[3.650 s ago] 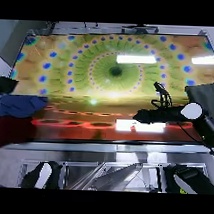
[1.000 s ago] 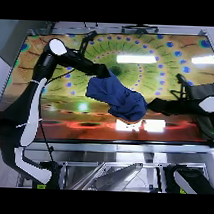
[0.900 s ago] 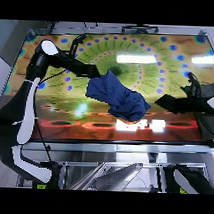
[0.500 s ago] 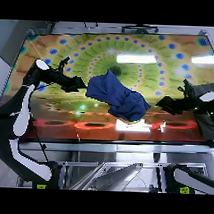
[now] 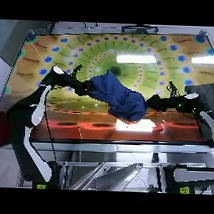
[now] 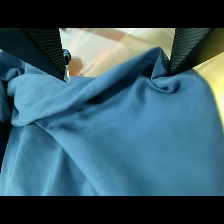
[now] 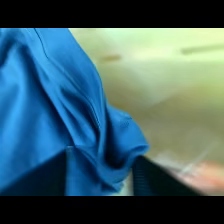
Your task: Fold the shirts.
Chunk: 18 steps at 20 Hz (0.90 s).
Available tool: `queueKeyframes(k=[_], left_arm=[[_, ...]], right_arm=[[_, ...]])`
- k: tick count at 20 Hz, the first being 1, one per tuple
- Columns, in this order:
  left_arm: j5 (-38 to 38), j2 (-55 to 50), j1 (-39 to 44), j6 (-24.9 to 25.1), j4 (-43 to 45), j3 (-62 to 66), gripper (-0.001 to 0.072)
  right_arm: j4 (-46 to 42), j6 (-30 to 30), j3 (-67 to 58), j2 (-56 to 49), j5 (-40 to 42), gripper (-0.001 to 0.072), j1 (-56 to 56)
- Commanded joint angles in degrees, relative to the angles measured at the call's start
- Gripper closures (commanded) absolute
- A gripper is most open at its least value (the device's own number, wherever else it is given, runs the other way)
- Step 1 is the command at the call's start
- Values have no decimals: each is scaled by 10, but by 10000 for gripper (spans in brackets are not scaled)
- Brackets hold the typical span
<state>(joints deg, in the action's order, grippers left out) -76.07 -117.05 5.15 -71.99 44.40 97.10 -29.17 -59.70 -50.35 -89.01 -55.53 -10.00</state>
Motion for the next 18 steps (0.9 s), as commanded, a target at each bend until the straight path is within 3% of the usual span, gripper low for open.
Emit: queueKeyframes(k=[1,2,3,9,14,18], left_arm=[[-21,-31,22,-21,72,43,267],[-36,-37,24,-21,68,54,568],[-44,-39,25,-20,66,60,711],[-44,34,14,-20,65,61,714],[-80,192,-33,-20,43,172,713],[-46,346,-73,-20,-10,214,712]], right_arm=[[29,32,-15,-11,2,615,2],[31,36,-16,-11,2,637,2],[33,36,-17,-11,0,697,2],[28,33,-98,29,-63,697,-17],[32,-3,-292,137,-154,697,-57],[33,0,-391,268,-163,698,-57]])
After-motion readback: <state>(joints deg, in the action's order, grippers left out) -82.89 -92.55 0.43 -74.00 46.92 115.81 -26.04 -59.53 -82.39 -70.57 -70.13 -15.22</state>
